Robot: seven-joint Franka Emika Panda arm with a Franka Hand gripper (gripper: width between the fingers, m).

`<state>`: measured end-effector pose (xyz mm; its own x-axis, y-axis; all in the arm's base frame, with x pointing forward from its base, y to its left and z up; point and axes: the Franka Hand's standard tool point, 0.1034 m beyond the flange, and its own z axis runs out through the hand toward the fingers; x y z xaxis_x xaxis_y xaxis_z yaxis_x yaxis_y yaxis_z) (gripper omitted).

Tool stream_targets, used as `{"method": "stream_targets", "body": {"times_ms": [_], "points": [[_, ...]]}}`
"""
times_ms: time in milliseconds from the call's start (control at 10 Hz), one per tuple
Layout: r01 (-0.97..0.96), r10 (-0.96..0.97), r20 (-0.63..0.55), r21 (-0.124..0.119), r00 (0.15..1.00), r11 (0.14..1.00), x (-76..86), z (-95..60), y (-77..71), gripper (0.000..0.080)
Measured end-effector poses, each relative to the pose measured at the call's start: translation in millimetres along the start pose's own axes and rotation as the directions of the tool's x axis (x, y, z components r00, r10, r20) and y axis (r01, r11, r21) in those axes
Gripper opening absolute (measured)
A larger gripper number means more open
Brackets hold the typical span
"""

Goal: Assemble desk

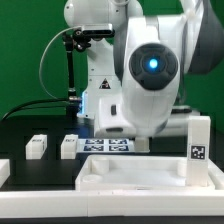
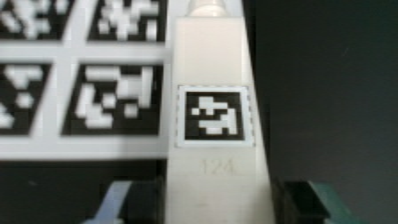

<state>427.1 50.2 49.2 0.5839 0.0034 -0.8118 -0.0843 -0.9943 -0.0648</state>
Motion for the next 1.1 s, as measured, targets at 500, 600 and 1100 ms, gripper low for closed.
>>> {"method": "stream_targets", "body": {"times_ms": [500,600,1100], "points": [[-0.027,0.039,-0.146,0.087,0.989,0.996,-41.0,-111.3,39.4,0.0287],[-0.02,0.04,-0.238,0.085,0.97,0.996,-37.0,-113.9,36.8,0.0287],[-0.02,0.086,-0.445,0.151,0.891,0.988,-29.8,-148.7,27.0,0.0287]]}}
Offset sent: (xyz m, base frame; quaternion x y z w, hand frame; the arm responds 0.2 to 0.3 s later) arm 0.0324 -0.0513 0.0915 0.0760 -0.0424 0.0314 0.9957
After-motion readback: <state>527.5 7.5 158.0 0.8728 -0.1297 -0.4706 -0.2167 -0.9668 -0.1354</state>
